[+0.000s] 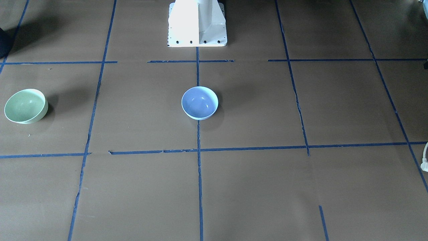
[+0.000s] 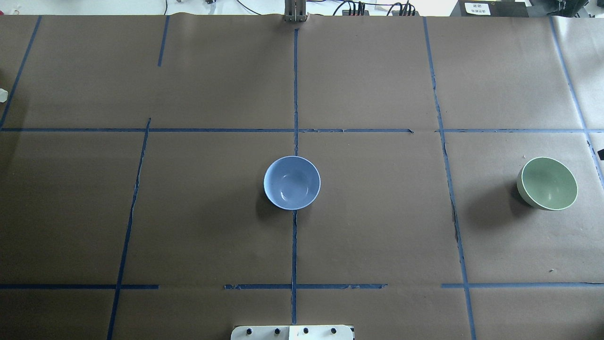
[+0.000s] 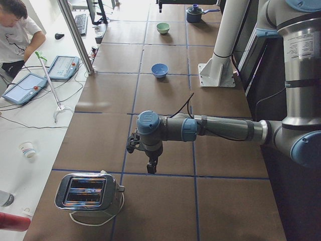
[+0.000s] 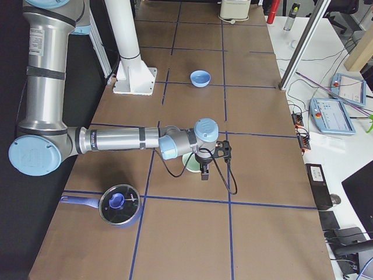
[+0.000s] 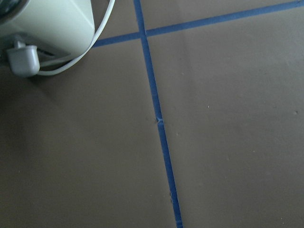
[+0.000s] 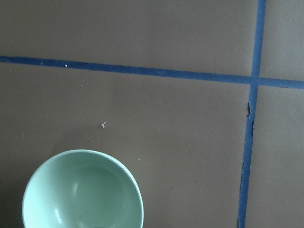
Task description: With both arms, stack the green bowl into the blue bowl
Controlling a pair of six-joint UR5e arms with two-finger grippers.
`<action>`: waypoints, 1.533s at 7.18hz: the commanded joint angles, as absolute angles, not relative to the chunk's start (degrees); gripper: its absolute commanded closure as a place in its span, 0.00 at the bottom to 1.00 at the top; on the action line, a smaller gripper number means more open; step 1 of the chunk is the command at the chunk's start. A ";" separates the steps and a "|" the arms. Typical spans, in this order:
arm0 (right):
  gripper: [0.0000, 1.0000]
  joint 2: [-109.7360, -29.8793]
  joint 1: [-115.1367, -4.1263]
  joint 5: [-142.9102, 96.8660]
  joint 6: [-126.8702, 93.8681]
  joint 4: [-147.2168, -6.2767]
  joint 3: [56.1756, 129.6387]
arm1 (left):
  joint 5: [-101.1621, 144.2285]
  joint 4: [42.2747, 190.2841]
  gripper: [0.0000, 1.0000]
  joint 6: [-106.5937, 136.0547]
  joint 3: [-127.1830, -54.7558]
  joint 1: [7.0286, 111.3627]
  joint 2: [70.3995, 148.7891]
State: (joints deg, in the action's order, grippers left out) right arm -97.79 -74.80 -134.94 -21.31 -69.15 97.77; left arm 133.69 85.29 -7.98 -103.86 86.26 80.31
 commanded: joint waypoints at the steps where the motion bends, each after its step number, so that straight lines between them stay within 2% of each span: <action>1: 0.00 -98.27 -67.44 -132.99 -40.01 -41.68 86.36 | 134.20 85.34 0.00 -8.00 -104.06 86.31 80.33; 3: 0.02 -98.52 -62.51 -130.45 -41.75 -39.29 85.78 | 134.21 85.34 0.00 -8.00 -104.15 86.31 80.51; 4: 0.55 -99.05 -62.06 -130.52 -41.66 -39.29 85.78 | 134.21 85.34 0.00 -8.00 -104.15 86.31 80.51; 5: 0.91 -99.57 -62.05 -130.78 -41.49 -39.11 86.04 | 134.21 85.34 0.00 -7.91 -104.15 86.31 80.51; 6: 1.00 -99.75 -62.14 -130.69 -41.48 -39.11 85.96 | 134.30 85.34 0.00 -7.91 -104.15 86.31 80.51; 9: 1.00 -98.71 -62.14 -133.31 -41.75 -42.16 89.45 | 134.56 85.34 0.00 -7.82 -104.15 86.31 80.51; 11: 1.00 -90.58 -62.05 -133.59 -47.16 -60.90 97.43 | 134.65 85.34 0.00 -7.82 -104.06 86.31 80.59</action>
State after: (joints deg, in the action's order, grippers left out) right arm -95.54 -62.11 -133.32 -43.56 -50.06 92.91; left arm 134.61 85.34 -7.83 -104.13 86.31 80.53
